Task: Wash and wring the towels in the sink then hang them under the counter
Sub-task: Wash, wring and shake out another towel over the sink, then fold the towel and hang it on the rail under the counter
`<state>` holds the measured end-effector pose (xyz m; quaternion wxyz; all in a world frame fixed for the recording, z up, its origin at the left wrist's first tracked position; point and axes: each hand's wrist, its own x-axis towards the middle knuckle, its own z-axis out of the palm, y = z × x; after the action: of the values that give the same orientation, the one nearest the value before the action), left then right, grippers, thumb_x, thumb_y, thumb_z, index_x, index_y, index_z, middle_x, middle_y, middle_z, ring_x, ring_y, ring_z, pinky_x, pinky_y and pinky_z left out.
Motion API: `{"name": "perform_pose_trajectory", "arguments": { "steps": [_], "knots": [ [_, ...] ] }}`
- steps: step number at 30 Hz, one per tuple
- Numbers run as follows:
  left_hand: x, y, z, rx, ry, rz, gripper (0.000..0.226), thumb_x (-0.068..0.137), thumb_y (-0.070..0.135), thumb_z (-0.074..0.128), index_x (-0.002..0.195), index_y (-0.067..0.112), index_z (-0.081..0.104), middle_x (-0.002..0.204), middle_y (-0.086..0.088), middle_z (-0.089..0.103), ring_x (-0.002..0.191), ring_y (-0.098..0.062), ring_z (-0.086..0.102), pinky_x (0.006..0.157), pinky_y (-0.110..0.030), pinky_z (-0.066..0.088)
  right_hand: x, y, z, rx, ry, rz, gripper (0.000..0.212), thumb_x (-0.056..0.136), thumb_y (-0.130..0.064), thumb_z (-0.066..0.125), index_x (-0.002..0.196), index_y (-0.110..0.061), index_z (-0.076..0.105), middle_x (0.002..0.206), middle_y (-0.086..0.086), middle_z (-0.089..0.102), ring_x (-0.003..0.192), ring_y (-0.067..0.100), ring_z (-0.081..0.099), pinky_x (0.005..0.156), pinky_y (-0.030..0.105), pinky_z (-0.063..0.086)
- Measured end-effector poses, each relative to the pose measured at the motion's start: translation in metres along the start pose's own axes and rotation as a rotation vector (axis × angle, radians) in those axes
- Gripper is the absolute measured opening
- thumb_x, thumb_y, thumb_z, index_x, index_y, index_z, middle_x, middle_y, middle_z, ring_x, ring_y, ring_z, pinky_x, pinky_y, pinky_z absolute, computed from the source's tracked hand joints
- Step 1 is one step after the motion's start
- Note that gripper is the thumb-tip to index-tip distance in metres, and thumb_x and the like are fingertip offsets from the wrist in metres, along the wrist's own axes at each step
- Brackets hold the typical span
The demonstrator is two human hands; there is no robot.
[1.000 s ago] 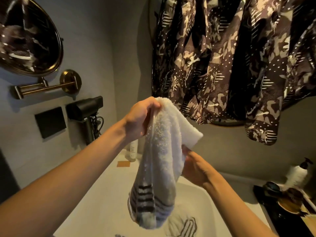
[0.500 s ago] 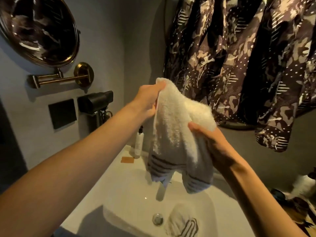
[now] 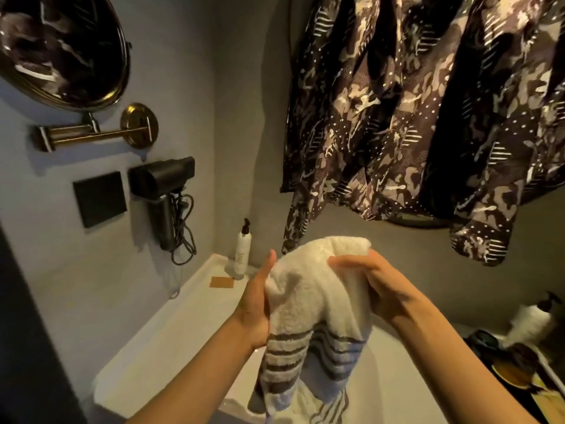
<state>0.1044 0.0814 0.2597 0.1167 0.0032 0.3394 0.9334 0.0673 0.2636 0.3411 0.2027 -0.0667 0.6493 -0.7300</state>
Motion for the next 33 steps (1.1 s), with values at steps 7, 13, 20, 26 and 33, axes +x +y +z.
{"name": "perform_pose_trajectory", "arguments": {
  "steps": [7,13,20,26,33],
  "knots": [
    [-0.002,0.009,-0.028,0.618,0.188,-0.099,0.050,0.078,-0.009,0.074,0.124,0.007,0.065,0.117,-0.017,0.073,0.110,-0.032,0.068,0.096,-0.044,0.056,0.035,0.061,-0.026,-0.162,0.295,0.091,0.026,0.093,-0.027,0.070,0.111,-0.008,0.071,0.105,0.011,0.074,0.094,0.024,0.068,0.065,0.027,0.055],
    [0.010,0.008,-0.025,0.419,0.322,-0.024,0.033,0.087,0.023,0.076,0.113,0.004,0.070,0.108,-0.018,0.076,0.101,-0.033,0.072,0.097,-0.050,0.054,0.020,0.075,-0.042,0.250,0.091,0.045,0.042,0.091,-0.036,0.072,0.127,-0.015,0.067,0.121,0.001,0.073,0.110,0.020,0.070,0.100,0.040,0.054],
    [0.016,-0.017,-0.058,0.592,0.412,0.000,0.033,0.084,0.011,0.077,0.116,0.006,0.070,0.101,-0.013,0.078,0.095,-0.029,0.075,0.079,-0.038,0.061,0.022,0.107,-0.040,-0.100,0.265,0.012,0.008,0.084,-0.002,0.072,0.088,-0.007,0.078,0.083,0.004,0.077,0.078,0.019,0.068,0.070,0.033,0.053],
    [0.020,-0.039,-0.048,0.714,0.374,-0.040,0.036,0.083,0.018,0.078,0.118,0.018,0.068,0.109,-0.007,0.076,0.102,-0.028,0.071,0.086,-0.047,0.060,0.005,0.124,-0.066,-0.115,0.359,0.091,0.020,0.084,-0.003,0.073,0.104,-0.001,0.074,0.100,0.015,0.078,0.091,0.030,0.074,0.087,0.046,0.058],
    [0.008,-0.084,-0.003,0.730,0.347,-0.074,0.029,0.088,0.004,0.071,0.116,0.012,0.068,0.106,-0.008,0.077,0.093,-0.023,0.073,0.080,-0.038,0.060,-0.043,0.137,-0.111,-0.062,0.411,0.115,0.026,0.084,-0.010,0.071,0.110,-0.010,0.073,0.107,0.010,0.076,0.103,0.032,0.070,0.094,0.054,0.056]
  ]
}}
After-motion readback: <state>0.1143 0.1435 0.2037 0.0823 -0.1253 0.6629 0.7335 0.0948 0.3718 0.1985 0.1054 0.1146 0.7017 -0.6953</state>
